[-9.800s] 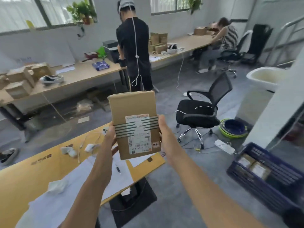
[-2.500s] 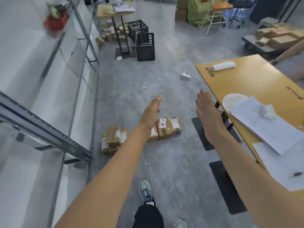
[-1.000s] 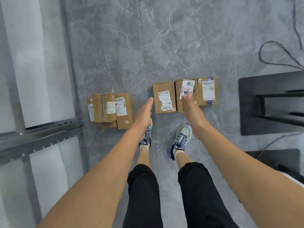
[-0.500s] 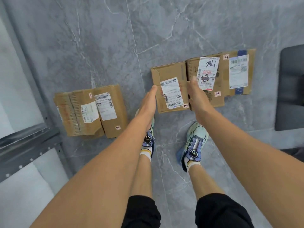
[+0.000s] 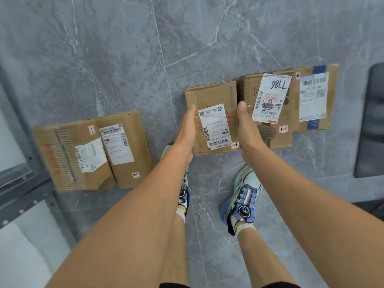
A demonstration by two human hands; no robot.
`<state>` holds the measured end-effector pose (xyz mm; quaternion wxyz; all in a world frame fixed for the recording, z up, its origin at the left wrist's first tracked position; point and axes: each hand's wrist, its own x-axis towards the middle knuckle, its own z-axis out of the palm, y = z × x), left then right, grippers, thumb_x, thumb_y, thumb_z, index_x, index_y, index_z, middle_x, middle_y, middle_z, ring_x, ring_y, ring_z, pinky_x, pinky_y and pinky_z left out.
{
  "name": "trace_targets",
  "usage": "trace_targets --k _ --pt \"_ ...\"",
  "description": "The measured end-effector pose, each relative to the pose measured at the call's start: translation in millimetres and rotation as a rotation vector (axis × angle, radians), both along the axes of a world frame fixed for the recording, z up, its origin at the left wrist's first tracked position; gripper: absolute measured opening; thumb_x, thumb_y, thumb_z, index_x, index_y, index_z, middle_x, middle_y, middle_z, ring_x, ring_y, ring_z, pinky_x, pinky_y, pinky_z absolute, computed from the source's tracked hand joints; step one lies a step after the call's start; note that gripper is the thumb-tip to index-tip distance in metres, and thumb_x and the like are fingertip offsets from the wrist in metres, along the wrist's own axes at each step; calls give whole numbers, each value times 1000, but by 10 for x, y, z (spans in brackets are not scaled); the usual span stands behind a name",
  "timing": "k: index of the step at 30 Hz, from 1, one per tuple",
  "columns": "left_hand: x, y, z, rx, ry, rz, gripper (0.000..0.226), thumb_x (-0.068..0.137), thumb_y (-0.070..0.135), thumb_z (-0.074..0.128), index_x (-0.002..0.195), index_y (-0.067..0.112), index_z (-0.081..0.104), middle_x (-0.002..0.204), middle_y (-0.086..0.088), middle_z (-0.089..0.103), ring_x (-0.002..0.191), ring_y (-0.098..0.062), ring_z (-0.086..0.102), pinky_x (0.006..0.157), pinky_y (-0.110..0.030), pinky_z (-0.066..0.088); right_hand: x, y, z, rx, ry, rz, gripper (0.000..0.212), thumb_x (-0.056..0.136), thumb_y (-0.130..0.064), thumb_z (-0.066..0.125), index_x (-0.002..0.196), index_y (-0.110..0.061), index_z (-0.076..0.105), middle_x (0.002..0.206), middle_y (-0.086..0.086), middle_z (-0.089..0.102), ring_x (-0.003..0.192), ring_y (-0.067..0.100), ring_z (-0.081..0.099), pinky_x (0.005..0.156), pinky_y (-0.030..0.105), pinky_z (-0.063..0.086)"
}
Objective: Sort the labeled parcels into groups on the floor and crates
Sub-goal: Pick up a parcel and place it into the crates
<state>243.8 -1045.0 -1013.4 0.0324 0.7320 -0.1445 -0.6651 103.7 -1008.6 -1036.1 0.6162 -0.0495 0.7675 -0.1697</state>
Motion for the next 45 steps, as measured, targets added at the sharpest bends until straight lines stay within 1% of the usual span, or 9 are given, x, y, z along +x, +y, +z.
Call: trace_targets --k 4,9,12,15,18,22,27,34,45 --pt "-8 32 -139 39 34 28 51 107 61 25 102 34 68 65 18 73 54 3 68 37 -13 45 -5 -50 -196 -3 -40 3 59 107 -65 24 131 -34 68 116 -10 75 111 15 68 98 42 51" --pt "47 68 -149 30 51 58 53 107 62 24 104 33 69 65 19 73 52 5 67 48 -21 50 16 -97 -257 6 -97 -27 56 108 -64 25 133 -33 64 98 -14 75 100 10 69 96 41 56" --pt "110 34 79 -27 61 70 50 108 59 25 98 34 67 66 20 73 54 6 67 40 -13 47 16 -128 -60 -14 -139 -44 51 108 -63 24 108 -41 70 83 -21 78 95 8 71 89 38 56" --pt "187 -33 392 -104 69 90 49 108 60 23 102 39 67 79 24 76 68 10 69 55 -14 52 36 -191 321 -55 -220 -64 62 105 -71 23 114 -36 74 104 -10 80 104 15 75 98 45 57" --pt "214 -147 860 -184 79 110 46 104 67 27 112 46 67 105 25 74 101 5 65 86 -27 48 -6 -335 865 -88 -249 -87 72 95 -82 25 124 -37 74 120 -4 77 117 23 71 109 55 50" --pt "68 -406 1770 -308 99 89 57 100 72 29 138 41 60 130 17 69 120 -4 59 96 -35 45 -186 -601 1800 -192 -278 -88 64 99 -80 23 115 -47 75 119 -8 77 120 22 69 111 57 47" --pt "-239 -734 3073 -475 143 23 52 103 67 28 132 43 63 126 19 71 114 0 65 92 -33 46 -510 -853 3175 -375 -196 -101 62 102 -74 19 127 -48 69 122 -13 76 120 13 68 115 52 44" --pt "-727 -1034 5092 -693 280 -120 51 102 70 26 127 51 66 127 22 69 127 -3 57 119 -48 34 -1014 -946 5226 -617 -66 -126 69 90 -89 24 131 -51 65 131 -14 71 129 14 61 118 52 36" --pt "-1512 -1011 7515 -916 557 -414 57 97 76 26 142 53 52 140 20 62 136 -9 49 122 -56 27 -1626 -428 7681 -932 206 -385 60 105 -67 19 130 -41 67 115 -16 77 100 -3 72 93 30 48"
